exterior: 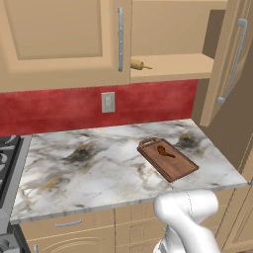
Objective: Open the cabinet, retrieve the rolling pin, and place it next to the meat on the cutting board to prepare for tenderizing.
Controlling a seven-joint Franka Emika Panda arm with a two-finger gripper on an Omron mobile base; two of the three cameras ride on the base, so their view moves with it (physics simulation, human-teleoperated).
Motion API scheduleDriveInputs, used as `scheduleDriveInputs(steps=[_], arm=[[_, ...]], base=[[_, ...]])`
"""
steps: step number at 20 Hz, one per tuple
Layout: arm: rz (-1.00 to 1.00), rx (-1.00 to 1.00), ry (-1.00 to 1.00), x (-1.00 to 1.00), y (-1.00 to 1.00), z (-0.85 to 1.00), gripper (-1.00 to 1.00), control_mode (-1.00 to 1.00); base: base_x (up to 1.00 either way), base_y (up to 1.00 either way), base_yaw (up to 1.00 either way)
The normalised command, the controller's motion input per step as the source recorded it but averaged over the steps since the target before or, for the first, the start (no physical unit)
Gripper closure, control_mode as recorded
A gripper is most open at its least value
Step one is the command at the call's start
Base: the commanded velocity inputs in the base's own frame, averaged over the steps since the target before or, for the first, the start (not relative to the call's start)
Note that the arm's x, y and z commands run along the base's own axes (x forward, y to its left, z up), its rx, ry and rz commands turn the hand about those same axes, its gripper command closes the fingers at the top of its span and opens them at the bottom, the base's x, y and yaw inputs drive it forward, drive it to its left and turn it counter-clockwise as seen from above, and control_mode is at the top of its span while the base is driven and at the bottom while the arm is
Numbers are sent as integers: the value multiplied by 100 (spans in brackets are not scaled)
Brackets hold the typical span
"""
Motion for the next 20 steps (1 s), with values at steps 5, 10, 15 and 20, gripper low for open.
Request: scheduleDriveInputs(steps=[5,10,15,20], arm=[[-28,-21,12,18,88,-20,-100,-100],[-31,-18,9,36,78,-15,-100,-100],[-37,-17,10,47,47,-27,-100,-100],[-49,-19,25,34,4,-40,-100,-100]], base=[[0,0,0],[0,0,0],[0,0,0],[0,0,0]])
